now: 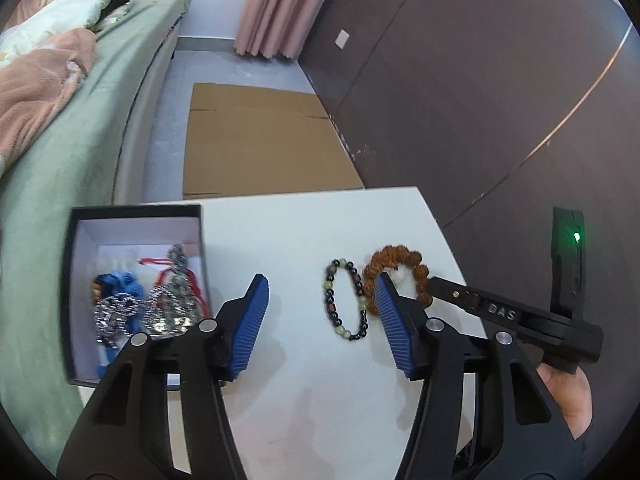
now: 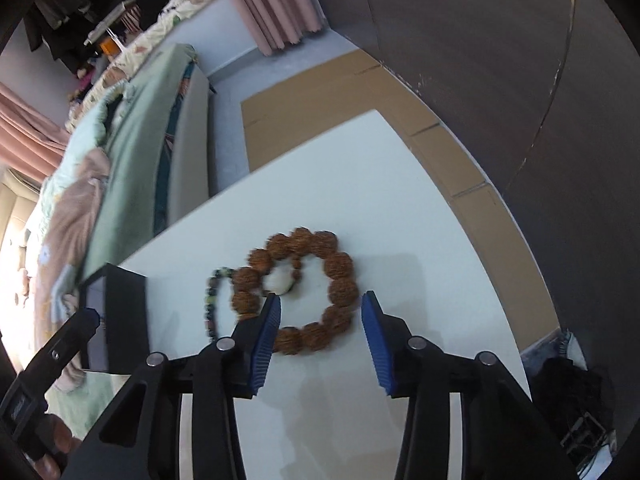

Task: Organize jewelry
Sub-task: 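Grasp the green-black beaded bracelet with the left gripper while the right grasps the brown bead bracelet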

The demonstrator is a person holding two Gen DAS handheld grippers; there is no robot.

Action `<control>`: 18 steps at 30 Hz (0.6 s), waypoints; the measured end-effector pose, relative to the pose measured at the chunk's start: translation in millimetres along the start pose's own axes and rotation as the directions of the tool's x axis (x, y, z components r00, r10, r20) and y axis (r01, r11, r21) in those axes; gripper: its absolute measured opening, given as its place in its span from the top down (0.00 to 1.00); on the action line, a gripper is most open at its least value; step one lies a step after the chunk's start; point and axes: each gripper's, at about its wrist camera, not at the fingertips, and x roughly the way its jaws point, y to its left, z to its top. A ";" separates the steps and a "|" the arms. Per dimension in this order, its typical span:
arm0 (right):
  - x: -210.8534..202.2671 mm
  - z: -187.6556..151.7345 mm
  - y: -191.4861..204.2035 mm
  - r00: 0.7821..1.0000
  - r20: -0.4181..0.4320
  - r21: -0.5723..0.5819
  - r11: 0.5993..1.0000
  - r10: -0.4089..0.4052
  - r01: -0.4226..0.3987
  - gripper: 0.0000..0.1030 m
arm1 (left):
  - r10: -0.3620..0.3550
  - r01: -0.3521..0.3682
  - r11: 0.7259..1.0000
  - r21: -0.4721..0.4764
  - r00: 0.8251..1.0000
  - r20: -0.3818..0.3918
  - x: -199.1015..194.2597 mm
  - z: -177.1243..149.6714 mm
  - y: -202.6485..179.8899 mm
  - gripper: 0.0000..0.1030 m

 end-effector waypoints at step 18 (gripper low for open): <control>-9.1 11.3 -18.4 0.999 0.020 -0.017 0.999 0.039 -0.039 0.82 | 0.120 -0.107 0.987 0.120 0.987 -0.111 73.2 -26.1 -38.1 0.55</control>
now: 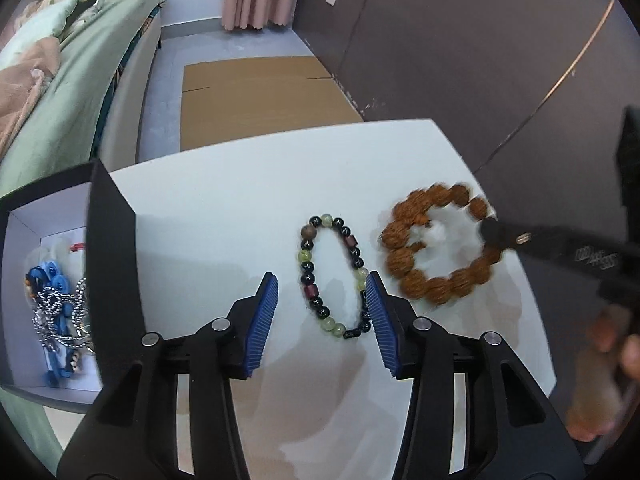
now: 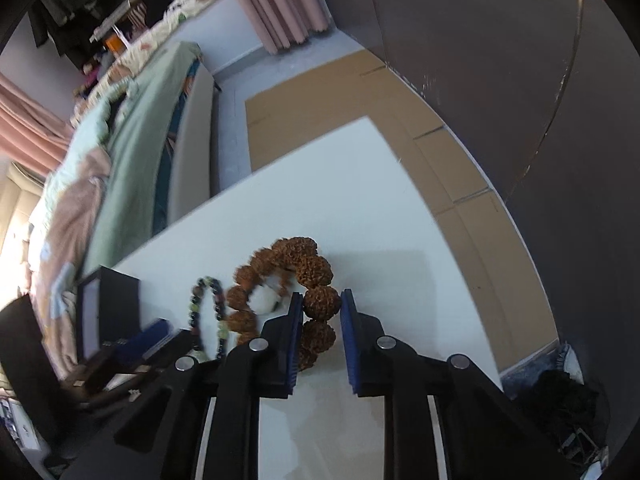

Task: Organize jewelry
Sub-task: 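Grasp the green-black beaded bracelet with the left gripper while the right grasps the brown bead bracelet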

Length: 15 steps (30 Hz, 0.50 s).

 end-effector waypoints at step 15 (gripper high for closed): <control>-56.4 3.5 4.9 0.982 0.116 0.010 0.989 0.147 -0.149 0.82 | 0.083 -0.083 0.996 0.030 0.997 0.000 2.6 -1.2 6.3 0.92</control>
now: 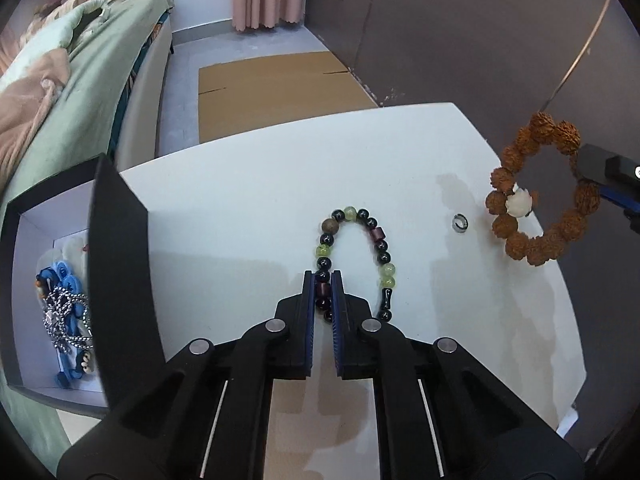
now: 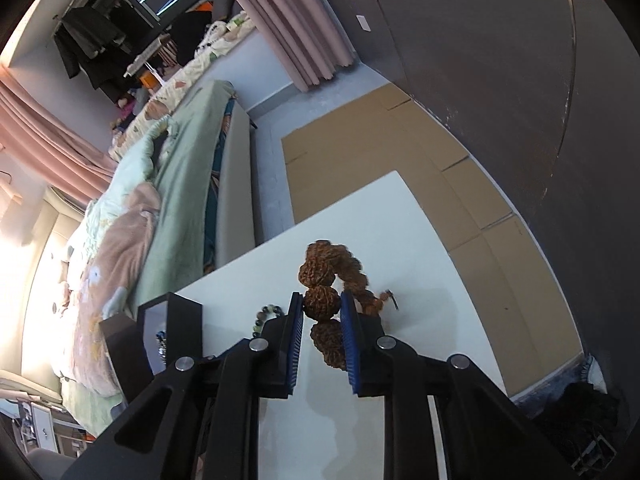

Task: Organize jewelry
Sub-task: 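Grasp the green-black beaded bracelet with the left gripper while the right grasps the brown bead bracelet, then drop the beaded bracelet into the box with the left gripper while the right drops the brown bracelet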

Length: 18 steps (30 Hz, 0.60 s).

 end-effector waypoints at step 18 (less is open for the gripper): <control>-12.0 -5.8 35.3 0.988 0.041 -0.035 0.988 0.152 -0.150 0.82 | -0.085 0.097 0.993 -0.066 0.982 0.169 -78.0 17.2 34.6 0.92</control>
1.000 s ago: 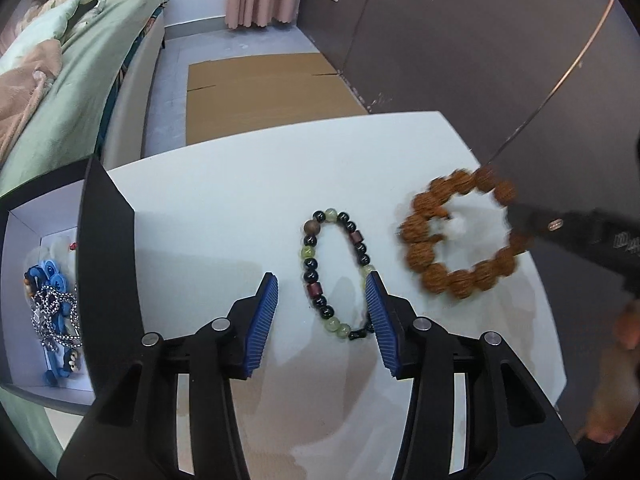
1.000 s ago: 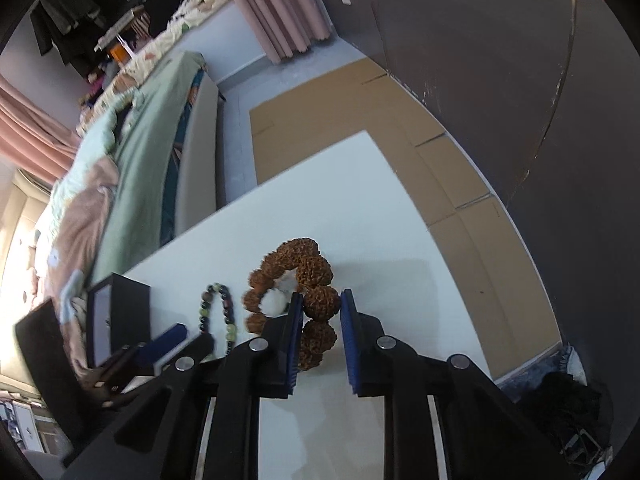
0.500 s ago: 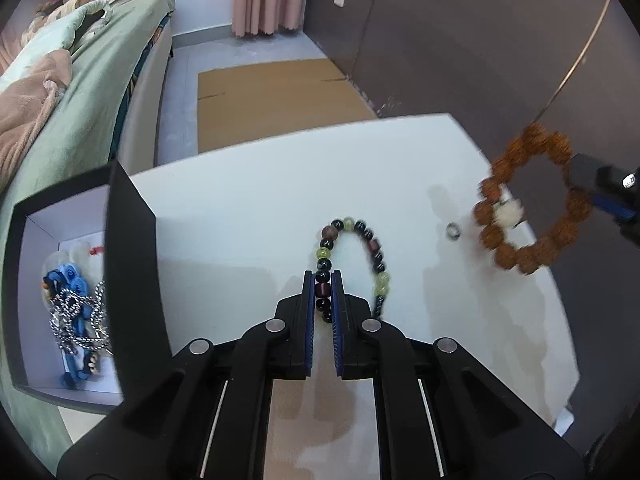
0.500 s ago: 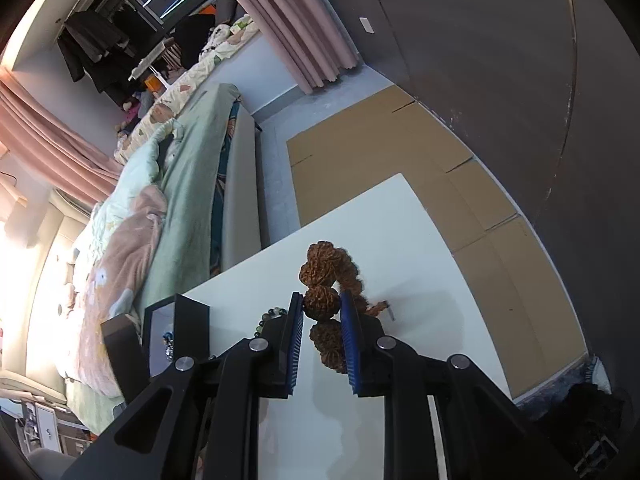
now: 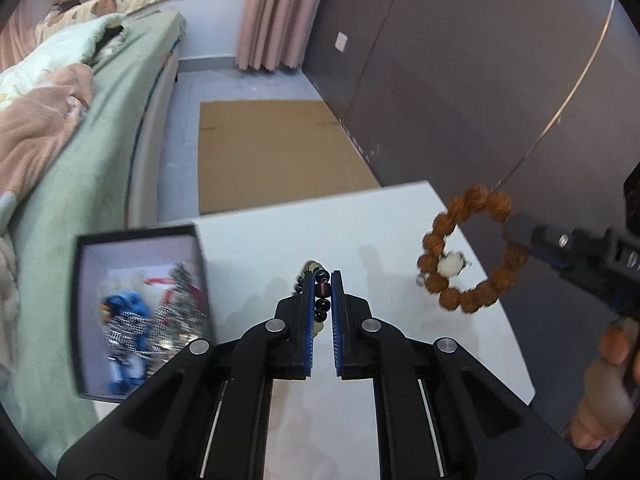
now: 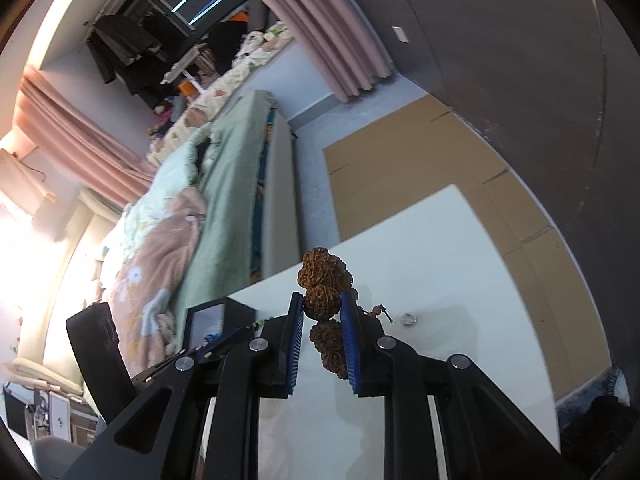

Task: Organize jewelry
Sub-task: 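Drop the beaded bracelet into the box with the left gripper while the right drops the brown bracelet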

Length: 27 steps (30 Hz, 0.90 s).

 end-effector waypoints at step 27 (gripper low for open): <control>20.3 -22.7 86.2 0.987 0.015 -0.107 0.982 0.159 -0.157 0.82 | 0.121 -0.096 0.984 -0.149 0.978 0.167 -98.2 10.5 103.9 0.30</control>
